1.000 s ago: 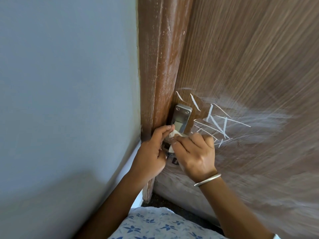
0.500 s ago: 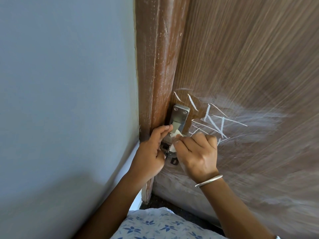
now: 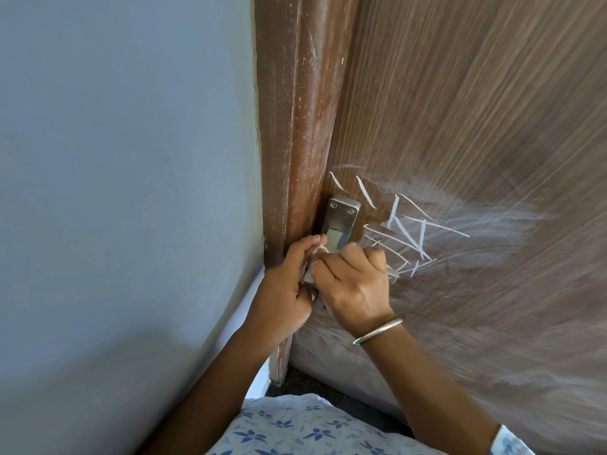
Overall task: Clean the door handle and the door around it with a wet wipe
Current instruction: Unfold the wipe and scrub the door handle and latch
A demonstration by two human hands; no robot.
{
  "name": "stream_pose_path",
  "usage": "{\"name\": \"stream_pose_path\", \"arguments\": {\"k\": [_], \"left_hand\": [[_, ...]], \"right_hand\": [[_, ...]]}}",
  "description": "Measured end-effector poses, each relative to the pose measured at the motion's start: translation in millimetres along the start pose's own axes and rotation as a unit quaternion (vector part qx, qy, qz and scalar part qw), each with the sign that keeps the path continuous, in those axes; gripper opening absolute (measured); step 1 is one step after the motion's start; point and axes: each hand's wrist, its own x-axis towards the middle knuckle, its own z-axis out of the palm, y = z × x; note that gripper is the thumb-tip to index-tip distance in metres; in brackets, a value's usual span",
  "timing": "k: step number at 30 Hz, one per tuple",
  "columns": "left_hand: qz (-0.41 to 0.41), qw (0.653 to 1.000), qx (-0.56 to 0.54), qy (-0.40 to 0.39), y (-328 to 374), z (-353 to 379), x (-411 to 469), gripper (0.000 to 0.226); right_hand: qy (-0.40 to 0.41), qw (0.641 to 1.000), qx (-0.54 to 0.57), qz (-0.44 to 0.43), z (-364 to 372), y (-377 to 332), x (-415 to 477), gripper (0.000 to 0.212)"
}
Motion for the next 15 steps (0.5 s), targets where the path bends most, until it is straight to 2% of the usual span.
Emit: {"name": "stream_pose_path", "arguments": {"k": [4, 8, 15], "left_hand": [[0.013, 1.0, -0.001, -0.003, 1.1, -1.7, 0.1, 0.066], [0.025, 1.0, 0.009, -0.013, -0.1, -0.9, 1.0, 0.074], [0.021, 0.999, 0.039, -0.01, -2.5, 0.5, 1.4, 0.077]], "right_hand": [[-0.016, 1.0, -0.01, -0.014, -0.9, -1.2, -5.7, 0.026], [-0.027, 0.998, -0.043, 0.023, -9.5, 6.6, -17.3, 0.027], [0.0, 0.999, -0.043, 0.025, -11.9, 12.1, -15.5, 0.022]]}}
